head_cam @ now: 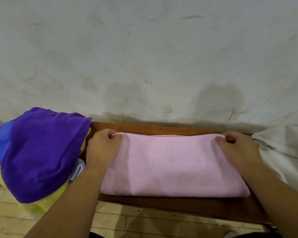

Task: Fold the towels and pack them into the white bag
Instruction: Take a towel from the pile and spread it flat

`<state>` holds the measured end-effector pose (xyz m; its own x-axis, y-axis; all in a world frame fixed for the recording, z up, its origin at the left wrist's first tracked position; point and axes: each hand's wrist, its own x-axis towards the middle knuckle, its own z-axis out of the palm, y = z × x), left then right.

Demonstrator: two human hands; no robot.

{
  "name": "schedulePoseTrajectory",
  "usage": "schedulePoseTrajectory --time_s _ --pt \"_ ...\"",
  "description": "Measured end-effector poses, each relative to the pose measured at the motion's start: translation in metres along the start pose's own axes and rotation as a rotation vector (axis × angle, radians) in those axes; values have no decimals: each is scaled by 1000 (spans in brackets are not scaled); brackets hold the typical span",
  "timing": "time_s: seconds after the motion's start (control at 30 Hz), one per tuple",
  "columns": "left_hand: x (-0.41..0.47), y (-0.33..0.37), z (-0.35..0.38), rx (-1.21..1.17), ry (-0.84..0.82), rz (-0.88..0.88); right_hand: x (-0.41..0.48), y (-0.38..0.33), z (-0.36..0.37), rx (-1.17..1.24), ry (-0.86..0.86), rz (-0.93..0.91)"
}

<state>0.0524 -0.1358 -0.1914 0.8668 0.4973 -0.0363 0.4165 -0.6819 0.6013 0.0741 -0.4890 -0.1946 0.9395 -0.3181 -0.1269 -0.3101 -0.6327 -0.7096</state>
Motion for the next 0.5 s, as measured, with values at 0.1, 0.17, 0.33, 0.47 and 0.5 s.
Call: schedulePoseTrajectory --time_s 0.1,0.17,0.33,0.47,0.5 --pt "3 -2 3 -2 0 5 1 -4 2 -26 13 0" --pt "3 -3 5 -7 7 15 1 -7 3 -16 27 19" --pt "1 -3 4 7 -21 60 0 -5 5 -55 38 5" --pt "1 -4 3 35 3 50 -2 1 4 -74 61 -27" --pt "0 -4 3 42 -3 42 -1 2 3 -82 65 -33"
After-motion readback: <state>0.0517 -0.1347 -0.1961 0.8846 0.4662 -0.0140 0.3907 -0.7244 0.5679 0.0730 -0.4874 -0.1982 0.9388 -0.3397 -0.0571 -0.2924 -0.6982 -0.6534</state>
